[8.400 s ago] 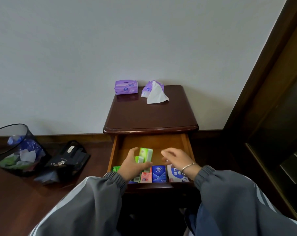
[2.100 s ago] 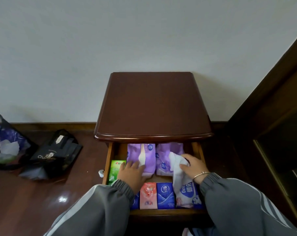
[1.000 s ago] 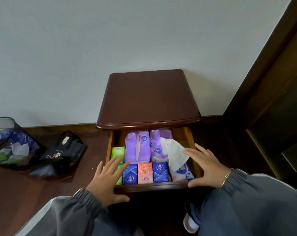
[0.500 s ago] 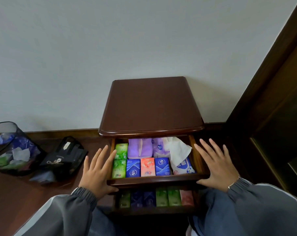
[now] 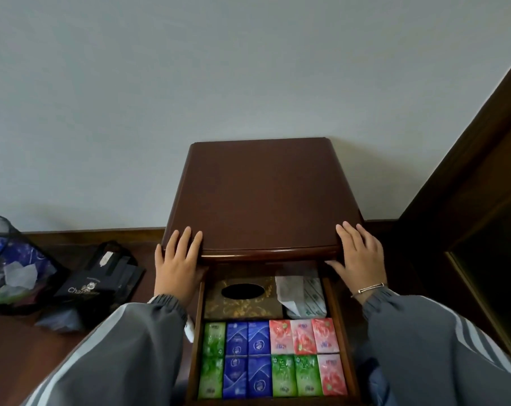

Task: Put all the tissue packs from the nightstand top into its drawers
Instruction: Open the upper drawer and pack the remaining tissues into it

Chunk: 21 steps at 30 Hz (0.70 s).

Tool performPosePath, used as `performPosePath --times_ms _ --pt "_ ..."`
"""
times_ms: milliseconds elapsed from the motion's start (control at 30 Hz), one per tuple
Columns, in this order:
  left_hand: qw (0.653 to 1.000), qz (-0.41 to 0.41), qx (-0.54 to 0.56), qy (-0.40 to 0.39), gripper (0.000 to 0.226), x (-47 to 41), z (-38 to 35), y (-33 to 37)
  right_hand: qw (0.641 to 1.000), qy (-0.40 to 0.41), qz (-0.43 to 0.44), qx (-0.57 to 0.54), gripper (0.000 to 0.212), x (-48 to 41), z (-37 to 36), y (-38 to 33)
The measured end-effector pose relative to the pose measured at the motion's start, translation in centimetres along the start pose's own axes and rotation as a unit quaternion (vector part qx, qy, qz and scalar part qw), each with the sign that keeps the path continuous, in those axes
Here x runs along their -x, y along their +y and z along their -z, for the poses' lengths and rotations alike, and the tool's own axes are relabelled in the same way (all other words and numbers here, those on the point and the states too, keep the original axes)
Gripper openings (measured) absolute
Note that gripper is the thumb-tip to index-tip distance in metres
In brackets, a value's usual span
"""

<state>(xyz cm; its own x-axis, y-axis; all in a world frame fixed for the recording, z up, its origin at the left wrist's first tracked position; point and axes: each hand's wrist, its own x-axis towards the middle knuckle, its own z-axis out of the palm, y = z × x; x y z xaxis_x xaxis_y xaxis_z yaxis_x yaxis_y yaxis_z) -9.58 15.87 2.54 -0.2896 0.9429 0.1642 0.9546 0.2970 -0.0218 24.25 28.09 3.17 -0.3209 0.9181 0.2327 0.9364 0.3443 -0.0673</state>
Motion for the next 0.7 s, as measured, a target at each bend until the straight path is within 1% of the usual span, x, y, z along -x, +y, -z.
performPosePath --times_ms 67,133,233,300,367,433,467,500,533,567,600,633,667,700 --pt "0.999 0.011 -0.002 0.042 0.081 0.0 -0.8 0.4 0.999 0.037 -0.020 -0.012 0.084 0.0 -1.0 -0.4" --pt "0.998 0.001 -0.003 0.060 0.081 0.1 -1.2 0.4 0.999 0.040 -0.015 -0.002 0.085 0.0 -1.2 -0.3" --pt "0.999 0.005 -0.001 0.032 0.080 0.3 -0.8 0.3 1.000 0.017 -0.023 0.002 0.082 0.3 -0.9 -0.3" --pt "1.000 0.019 0.013 0.000 0.082 0.5 -0.3 0.8 0.999 -0.024 -0.045 -0.015 0.080 0.6 -0.4 -1.0" --pt "0.998 0.036 0.049 -0.021 0.085 1.2 0.1 1.1 0.996 -0.055 -0.060 -0.038 0.080 0.9 0.0 -1.4" --pt "0.990 0.071 0.121 -0.001 0.085 3.1 0.4 1.6 0.991 -0.063 -0.074 -0.096 0.079 1.9 0.6 -1.5" --pt "0.979 0.102 0.176 0.020 0.083 4.6 0.4 1.7 0.982 -0.057 -0.087 -0.155 0.076 2.9 0.9 -1.7" --pt "0.958 0.148 0.241 0.043 0.079 6.5 0.5 2.0 0.965 -0.043 -0.109 -0.235 0.071 4.4 1.2 -2.0" --pt "0.921 0.214 0.320 0.052 0.073 8.8 0.3 2.3 0.930 -0.030 -0.152 -0.334 0.063 6.4 1.3 -2.3" --pt "0.860 0.295 0.414 0.039 0.066 11.1 0.0 2.7 0.876 -0.031 -0.219 -0.428 0.054 8.6 1.3 -2.7" --pt "0.770 0.380 0.512 -0.003 0.057 13.3 -0.4 3.3 0.813 -0.052 -0.296 -0.500 0.044 11.0 1.1 -3.2" --pt "0.663 0.446 0.598 -0.060 0.048 15.2 -0.9 4.0 0.747 -0.093 -0.369 -0.545 0.034 13.4 0.7 -3.5" --pt "0.570 0.495 0.645 -0.122 0.041 17.0 -1.3 4.8 0.682 -0.150 -0.432 -0.572 0.026 15.8 0.1 -3.7" --pt "0.503 0.525 0.664 -0.172 0.037 18.7 -1.7 5.7 0.612 -0.219 -0.481 -0.588 0.023 17.9 -0.4 -4.0"
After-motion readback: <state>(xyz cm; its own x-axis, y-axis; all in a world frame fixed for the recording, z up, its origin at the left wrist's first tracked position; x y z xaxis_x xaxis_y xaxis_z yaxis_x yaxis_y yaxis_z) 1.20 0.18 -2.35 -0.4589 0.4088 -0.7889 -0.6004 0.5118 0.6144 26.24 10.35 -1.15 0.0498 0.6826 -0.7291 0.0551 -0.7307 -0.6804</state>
